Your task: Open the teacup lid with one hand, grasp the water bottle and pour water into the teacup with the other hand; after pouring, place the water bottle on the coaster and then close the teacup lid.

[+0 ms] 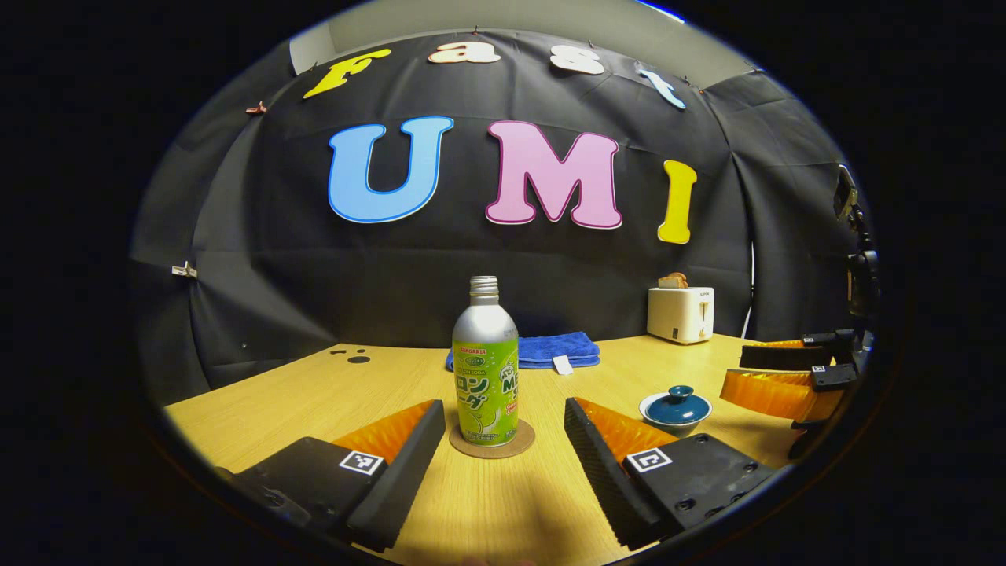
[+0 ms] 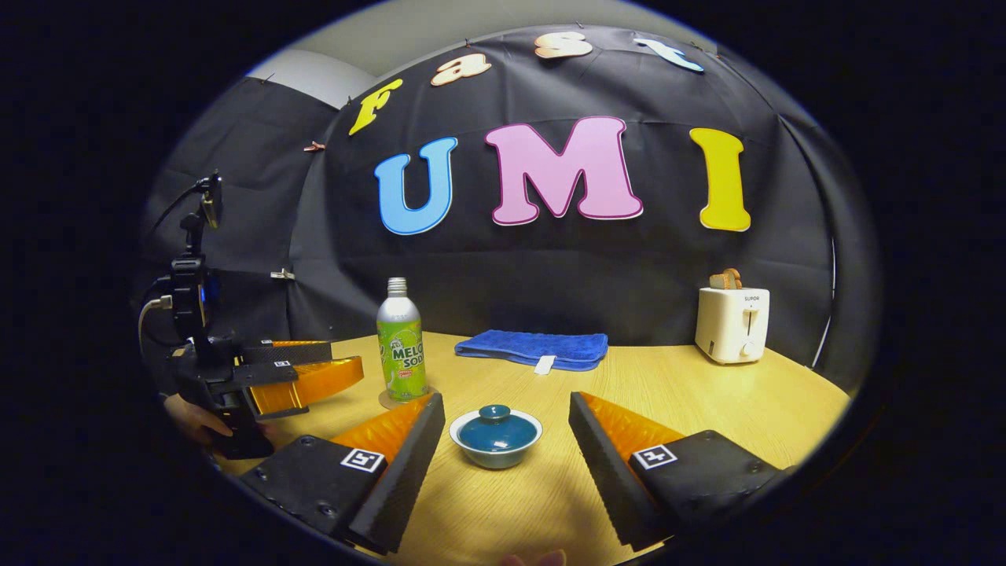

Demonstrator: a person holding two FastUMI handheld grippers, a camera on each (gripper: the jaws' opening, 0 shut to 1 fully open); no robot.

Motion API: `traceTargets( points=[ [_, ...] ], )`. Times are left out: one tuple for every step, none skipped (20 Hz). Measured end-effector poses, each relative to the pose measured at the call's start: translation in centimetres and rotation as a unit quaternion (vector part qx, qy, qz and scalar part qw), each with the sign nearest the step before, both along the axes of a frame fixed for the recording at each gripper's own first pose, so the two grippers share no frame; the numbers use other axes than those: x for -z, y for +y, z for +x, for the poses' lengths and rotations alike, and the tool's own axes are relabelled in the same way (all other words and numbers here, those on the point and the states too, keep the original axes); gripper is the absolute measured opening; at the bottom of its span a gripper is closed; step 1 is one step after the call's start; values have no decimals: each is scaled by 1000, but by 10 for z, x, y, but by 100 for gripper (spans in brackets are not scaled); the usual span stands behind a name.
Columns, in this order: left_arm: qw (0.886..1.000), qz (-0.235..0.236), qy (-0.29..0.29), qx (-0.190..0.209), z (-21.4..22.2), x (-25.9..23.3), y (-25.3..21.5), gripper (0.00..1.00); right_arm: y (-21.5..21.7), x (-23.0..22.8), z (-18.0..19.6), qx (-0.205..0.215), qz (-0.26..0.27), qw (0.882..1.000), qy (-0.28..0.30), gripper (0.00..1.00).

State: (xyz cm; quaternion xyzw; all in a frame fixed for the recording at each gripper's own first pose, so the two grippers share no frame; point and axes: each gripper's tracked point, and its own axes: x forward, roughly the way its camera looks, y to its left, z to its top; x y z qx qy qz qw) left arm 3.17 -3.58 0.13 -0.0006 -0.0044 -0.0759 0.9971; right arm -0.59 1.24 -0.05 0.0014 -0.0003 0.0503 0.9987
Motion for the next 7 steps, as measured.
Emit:
traceTargets(
  points=[
    [1000, 0, 0, 0, 0, 0, 1, 96, 0, 0, 0, 0, 0, 1000, 0, 98],
    [1000, 0, 0, 0, 0, 0, 0, 96, 0, 0, 0, 0, 0, 1000, 0, 98],
    [1000, 0, 0, 0, 0, 0, 0, 96, 1, 0, -1, 0, 0, 1000, 0, 98],
    [1000, 0, 0, 0, 0, 0, 0, 96, 1, 0, 0, -1, 0, 1000, 0, 98],
    [1000, 0, 0, 0, 0, -1, 0, 96, 1, 0, 0, -1, 0, 1000, 0, 98],
    [1000, 0, 0, 0, 0, 0, 0, 96, 1, 0, 0, 0, 0, 1000, 0, 98],
    [1000, 0, 0, 0, 0, 0, 0, 96, 1, 0, 0, 1, 0, 1000, 0, 98]
  ],
)
